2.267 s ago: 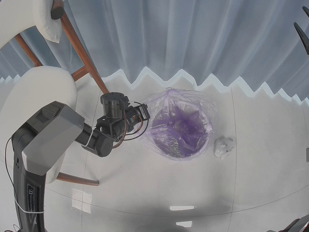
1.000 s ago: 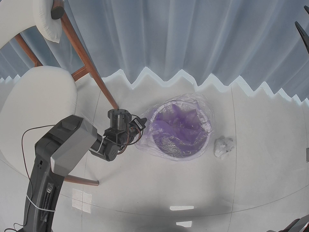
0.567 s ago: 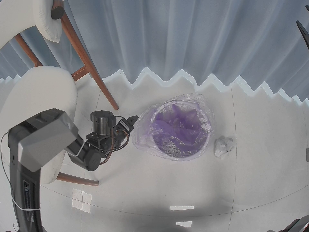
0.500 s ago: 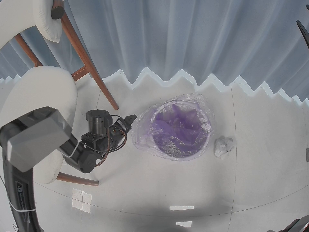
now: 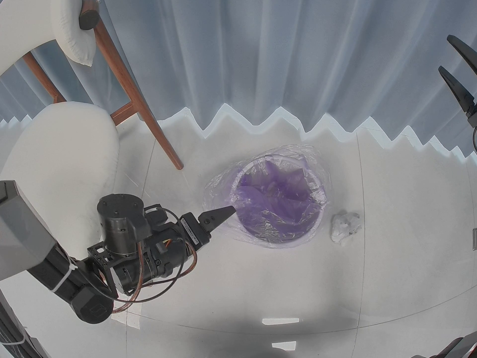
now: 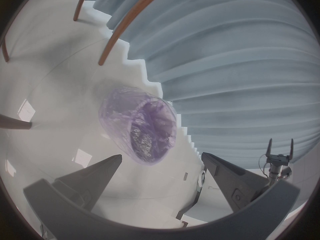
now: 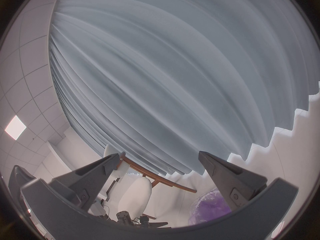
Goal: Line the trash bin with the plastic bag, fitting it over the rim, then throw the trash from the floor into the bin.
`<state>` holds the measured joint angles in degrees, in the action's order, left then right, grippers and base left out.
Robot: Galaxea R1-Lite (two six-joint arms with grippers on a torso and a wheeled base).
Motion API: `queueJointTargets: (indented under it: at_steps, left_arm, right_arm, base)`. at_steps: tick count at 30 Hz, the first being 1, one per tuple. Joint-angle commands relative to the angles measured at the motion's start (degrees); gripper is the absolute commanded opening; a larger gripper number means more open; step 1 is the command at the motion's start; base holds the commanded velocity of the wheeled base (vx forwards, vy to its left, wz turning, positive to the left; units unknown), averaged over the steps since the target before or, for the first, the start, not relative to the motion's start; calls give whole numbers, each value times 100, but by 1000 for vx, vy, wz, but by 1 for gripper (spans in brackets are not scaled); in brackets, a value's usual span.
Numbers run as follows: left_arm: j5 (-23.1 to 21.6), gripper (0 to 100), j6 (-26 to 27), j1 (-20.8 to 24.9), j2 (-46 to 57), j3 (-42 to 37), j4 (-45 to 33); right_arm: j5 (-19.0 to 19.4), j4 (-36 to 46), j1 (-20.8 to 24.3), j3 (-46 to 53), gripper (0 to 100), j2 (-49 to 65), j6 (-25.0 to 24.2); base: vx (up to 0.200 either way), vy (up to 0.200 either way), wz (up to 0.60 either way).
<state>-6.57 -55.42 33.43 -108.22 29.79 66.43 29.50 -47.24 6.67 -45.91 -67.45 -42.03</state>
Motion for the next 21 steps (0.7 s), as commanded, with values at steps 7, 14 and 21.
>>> queueJointTargets:
  at_steps: [7, 14, 21]
  left_arm:
    - [182, 100, 638, 155, -1773, -518, 2296]
    - [139, 100, 725, 111, -1870, -545, 2234]
    - [139, 100, 611, 24, -2230, -316, 2243]
  right_arm:
    - [-507, 180, 45, -225, 100, -348, 108]
    - [-568, 224, 54, -225, 100, -400, 134]
    - [-568, 206, 133, -208, 100, -383, 143]
  base:
    - [0, 0, 0]
    - [0, 0, 0]
    - [0, 0, 0]
